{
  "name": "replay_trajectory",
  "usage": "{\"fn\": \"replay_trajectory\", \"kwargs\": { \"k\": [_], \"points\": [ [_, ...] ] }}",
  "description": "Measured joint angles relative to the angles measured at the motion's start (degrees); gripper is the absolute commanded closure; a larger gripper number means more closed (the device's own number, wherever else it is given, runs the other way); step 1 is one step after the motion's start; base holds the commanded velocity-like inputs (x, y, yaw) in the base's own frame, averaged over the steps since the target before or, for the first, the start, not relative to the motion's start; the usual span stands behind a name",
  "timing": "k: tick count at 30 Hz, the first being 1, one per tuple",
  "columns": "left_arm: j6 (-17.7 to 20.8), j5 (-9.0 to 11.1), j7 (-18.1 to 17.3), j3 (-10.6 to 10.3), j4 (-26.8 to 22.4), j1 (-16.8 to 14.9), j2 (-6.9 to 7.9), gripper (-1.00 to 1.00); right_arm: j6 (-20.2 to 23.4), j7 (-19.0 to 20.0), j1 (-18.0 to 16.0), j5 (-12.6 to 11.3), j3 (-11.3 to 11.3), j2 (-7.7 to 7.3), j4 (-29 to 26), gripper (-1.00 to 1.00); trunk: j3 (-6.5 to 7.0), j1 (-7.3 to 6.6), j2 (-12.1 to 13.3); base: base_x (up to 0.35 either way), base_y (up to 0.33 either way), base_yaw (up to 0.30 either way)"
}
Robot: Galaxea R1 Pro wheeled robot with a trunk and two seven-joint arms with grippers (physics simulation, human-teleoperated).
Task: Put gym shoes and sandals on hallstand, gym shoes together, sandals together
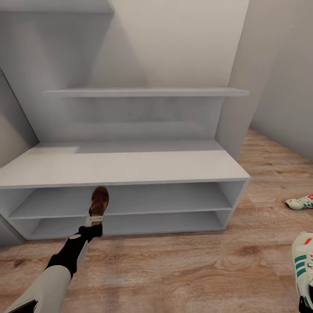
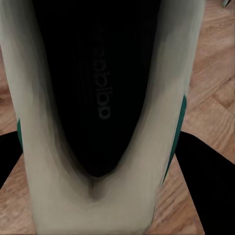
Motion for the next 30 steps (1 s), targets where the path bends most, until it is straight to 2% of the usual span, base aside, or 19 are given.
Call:
{"fn": "replay_trajectory", "kwargs": {
  "k": [4,13,22,30],
  "points": [
    [0.0,0.0,0.0,0.0,0.0,0.0,-0.02,1.0,0.0,0.0,0.0,-0.1,0.1,-0.04,0.1,1.0,0.0,0.0,0.0,0.244,0.0,0.0],
    [0.1,0.0,0.0,0.0,0.0,0.1,-0.11,1.0,0.0,0.0,0.0,-0.2,0.0,-0.05,0.2,1.0,0.0,0.02,0.0,0.069,0.0,0.0],
    [0.2,0.0,0.0,0.0,0.0,0.1,-0.11,1.0,0.0,0.0,0.0,-0.2,0.1,0.03,0.2,1.0,0.0,0.01,0.0,0.249,0.0,0.0],
    [0.1,0.0,0.0,0.0,0.0,0.1,-0.02,1.0,0.0,0.0,0.0,-0.2,0.1,0.04,0.2,1.0,0.0,0.03,0.0,0.05,0.0,0.0]
  ]
}}
